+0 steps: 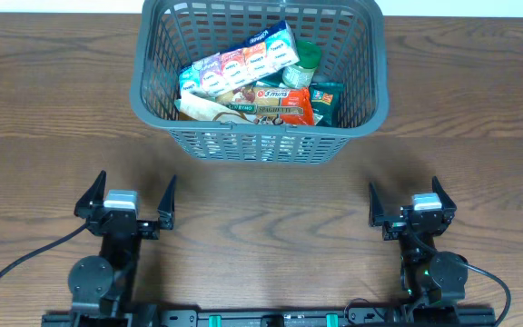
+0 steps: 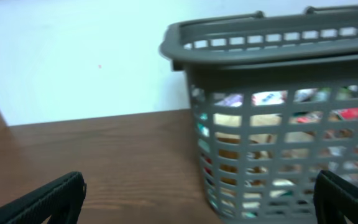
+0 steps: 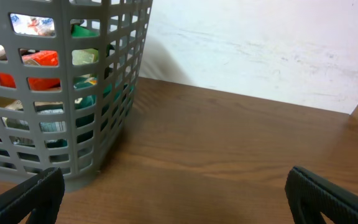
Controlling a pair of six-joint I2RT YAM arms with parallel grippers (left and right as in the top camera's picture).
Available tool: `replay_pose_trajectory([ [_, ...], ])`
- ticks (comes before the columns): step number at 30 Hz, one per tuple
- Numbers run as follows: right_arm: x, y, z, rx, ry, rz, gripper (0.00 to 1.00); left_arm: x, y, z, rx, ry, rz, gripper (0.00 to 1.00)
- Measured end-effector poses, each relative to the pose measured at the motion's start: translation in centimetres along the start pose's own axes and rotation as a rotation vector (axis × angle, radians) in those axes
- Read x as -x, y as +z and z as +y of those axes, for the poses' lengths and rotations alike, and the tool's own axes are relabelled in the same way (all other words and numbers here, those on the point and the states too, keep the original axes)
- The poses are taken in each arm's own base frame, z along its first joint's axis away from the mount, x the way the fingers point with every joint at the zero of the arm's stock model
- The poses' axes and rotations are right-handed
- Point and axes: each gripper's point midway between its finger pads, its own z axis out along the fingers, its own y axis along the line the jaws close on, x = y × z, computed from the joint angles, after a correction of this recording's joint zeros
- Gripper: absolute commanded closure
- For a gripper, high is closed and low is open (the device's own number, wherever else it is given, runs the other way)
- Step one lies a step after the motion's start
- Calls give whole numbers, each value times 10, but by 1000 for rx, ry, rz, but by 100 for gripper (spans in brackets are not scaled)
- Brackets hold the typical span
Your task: Pack container
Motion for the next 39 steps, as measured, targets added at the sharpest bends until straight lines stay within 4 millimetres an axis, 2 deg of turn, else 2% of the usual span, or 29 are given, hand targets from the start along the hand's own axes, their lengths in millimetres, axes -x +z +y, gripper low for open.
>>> replay_pose_trajectory([
  [7,0,0,0,0,0,0,1,-29,6,16,107,-64,-34,1],
  [14,0,0,0,0,0,0,1,-63,7,20,145,-112,26,1],
  [30,0,0,0,0,0,0,1,-66,7,4,50,-128,65,1],
  [39,0,0,0,0,0,0,1,-66,7,-12,-47,-53,68,1],
])
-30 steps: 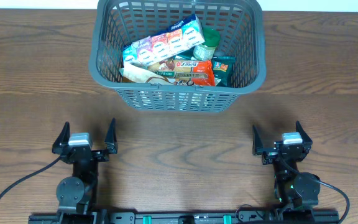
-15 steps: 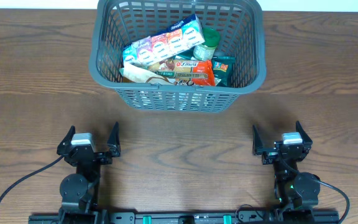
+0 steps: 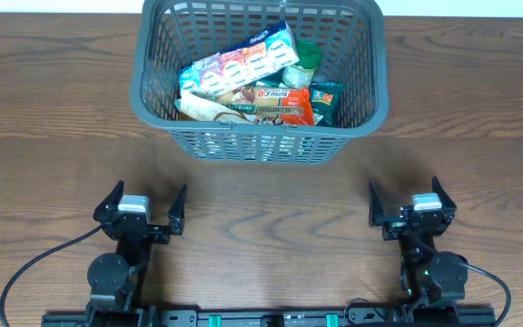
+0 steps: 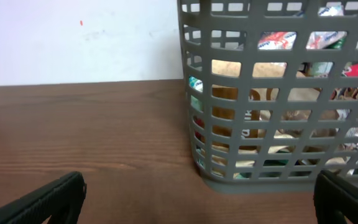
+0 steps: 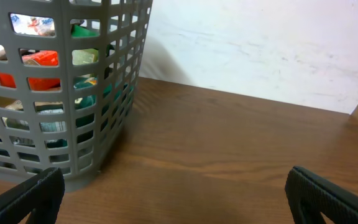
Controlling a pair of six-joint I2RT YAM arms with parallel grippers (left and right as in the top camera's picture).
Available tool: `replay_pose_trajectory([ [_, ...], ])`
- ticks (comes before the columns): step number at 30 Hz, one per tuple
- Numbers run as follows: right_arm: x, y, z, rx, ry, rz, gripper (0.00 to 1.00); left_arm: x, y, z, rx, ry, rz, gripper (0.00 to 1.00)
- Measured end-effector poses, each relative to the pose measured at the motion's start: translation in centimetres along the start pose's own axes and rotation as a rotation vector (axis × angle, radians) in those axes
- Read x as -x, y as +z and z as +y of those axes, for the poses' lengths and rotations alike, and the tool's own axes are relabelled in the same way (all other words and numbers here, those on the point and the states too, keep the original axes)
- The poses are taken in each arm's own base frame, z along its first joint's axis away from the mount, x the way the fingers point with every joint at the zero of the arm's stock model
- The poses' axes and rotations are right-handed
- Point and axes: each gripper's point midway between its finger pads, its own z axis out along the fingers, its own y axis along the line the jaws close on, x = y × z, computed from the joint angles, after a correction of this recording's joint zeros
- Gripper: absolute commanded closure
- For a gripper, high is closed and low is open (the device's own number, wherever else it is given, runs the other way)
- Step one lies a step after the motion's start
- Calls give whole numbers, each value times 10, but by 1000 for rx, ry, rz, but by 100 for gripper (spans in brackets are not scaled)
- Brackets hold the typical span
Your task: Pack container
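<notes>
A grey plastic basket stands at the back middle of the wooden table. Inside lie several snack packs: a multi-coloured box, an orange packet, a green pack. The basket's wall fills the right of the left wrist view, and its corner the left of the right wrist view. My left gripper rests open near the front left, empty. My right gripper rests open at the front right, empty too.
Bare brown table lies between the basket and both grippers. A white wall stands behind the table. Black cables trail from the arm bases at the front edge.
My left gripper has shifted a little to the right and its view has dropped lower, level with the basket's side. The right arm and the basket have not moved.
</notes>
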Motion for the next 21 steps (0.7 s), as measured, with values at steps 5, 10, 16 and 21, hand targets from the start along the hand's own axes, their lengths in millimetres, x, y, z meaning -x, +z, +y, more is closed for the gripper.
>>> replay_pose_trajectory([
  [5,0,0,0,0,0,0,1,0,0,-1,-3,8,0,1],
  [10,0,0,0,0,0,0,1,0,0,-1,-6,8,0,1],
  [16,0,0,0,0,0,0,1,0,0,-1,-6,8,0,1],
  [21,0,0,0,0,0,0,1,0,0,-1,-6,8,0,1],
])
